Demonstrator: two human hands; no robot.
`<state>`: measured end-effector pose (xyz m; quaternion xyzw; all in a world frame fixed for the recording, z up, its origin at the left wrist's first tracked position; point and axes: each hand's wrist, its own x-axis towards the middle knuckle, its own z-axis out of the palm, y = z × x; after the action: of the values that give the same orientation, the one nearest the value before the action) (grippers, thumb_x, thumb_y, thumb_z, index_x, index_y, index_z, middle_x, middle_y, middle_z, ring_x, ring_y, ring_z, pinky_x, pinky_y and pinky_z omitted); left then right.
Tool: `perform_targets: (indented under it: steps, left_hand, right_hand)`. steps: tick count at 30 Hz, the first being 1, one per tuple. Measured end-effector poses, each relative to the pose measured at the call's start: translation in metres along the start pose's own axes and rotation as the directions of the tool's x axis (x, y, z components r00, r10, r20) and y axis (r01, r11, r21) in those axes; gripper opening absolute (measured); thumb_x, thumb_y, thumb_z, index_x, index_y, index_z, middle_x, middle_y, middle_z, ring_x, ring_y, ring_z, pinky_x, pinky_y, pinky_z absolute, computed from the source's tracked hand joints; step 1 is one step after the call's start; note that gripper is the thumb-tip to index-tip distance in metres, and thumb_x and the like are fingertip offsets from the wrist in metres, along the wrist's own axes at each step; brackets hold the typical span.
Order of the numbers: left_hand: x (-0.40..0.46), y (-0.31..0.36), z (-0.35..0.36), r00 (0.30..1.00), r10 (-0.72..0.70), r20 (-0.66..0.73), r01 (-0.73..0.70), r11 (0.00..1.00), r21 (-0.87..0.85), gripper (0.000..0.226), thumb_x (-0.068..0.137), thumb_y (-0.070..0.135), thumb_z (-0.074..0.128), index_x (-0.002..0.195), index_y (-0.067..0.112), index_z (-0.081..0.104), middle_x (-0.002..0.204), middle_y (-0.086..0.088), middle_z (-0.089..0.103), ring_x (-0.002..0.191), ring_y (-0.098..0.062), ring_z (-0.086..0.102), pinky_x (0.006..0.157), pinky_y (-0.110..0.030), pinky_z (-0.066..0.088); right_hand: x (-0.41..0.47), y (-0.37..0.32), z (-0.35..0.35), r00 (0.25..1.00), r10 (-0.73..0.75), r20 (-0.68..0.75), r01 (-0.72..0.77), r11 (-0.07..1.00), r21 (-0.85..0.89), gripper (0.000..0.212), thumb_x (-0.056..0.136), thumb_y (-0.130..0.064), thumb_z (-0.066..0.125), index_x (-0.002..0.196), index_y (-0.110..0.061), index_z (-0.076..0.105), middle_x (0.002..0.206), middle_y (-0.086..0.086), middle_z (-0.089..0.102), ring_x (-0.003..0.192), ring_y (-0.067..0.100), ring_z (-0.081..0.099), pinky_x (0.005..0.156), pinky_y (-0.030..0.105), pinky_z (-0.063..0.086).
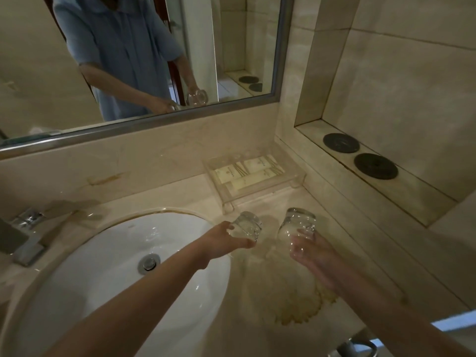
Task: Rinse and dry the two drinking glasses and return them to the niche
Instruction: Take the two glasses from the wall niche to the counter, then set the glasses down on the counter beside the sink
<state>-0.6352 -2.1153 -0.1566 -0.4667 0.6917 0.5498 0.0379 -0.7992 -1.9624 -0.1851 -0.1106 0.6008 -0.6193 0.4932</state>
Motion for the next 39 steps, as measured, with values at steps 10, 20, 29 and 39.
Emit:
perform_targets:
  steps: [10,20,29,39]
  left_hand:
    - [0.0,0.001,0.006,0.999,0.034,0.011,-0.035,0.999,0.032,0.08,0.069,0.039,0.076,0.137,0.023,0.036,0.113,0.002,0.047,0.103,-0.016,0.047,0.084,-0.024,0.034]
    - [0.001,0.004,0.011,0.999,0.051,0.019,-0.052,0.997,0.058,0.087,0.07,0.037,0.076,0.142,0.022,0.029,0.144,-0.003,0.038,0.119,-0.018,0.041,0.088,-0.024,0.031]
    - [0.002,0.008,0.015,0.997,0.071,0.017,-0.072,0.994,0.079,0.084,0.073,0.033,0.075,0.142,0.018,0.029,0.141,-0.003,0.04,0.114,-0.015,0.041,0.086,-0.023,0.03]
    - [0.009,0.013,0.018,0.997,0.064,0.038,-0.069,0.986,0.155,0.099,0.071,0.035,0.076,0.148,0.021,0.016,0.154,-0.004,0.024,0.139,-0.023,0.027,0.107,-0.031,0.027]
  right_hand:
    - [-0.01,0.011,0.002,0.999,0.042,-0.022,-0.047,0.947,-0.319,0.053,0.065,-0.024,0.079,0.111,-0.018,0.054,0.111,0.006,0.056,0.089,0.016,0.059,0.073,0.026,0.047]
    - [-0.013,0.007,-0.005,0.995,0.025,-0.093,-0.064,0.894,-0.443,0.047,0.071,-0.013,0.078,0.111,-0.022,0.055,0.103,-0.002,0.056,0.101,0.016,0.055,0.082,0.029,0.043]
    - [-0.011,0.004,-0.007,0.988,-0.08,-0.132,-0.02,0.781,-0.624,0.071,0.041,-0.035,0.077,0.108,-0.022,0.059,0.108,0.004,0.061,0.096,0.018,0.061,0.079,0.031,0.052]
    - [-0.014,-0.008,-0.003,0.988,-0.081,-0.132,-0.08,0.465,-0.882,0.099,0.038,-0.046,0.075,0.129,-0.022,0.046,0.125,0.004,0.04,0.116,0.026,0.047,0.094,0.04,0.048]
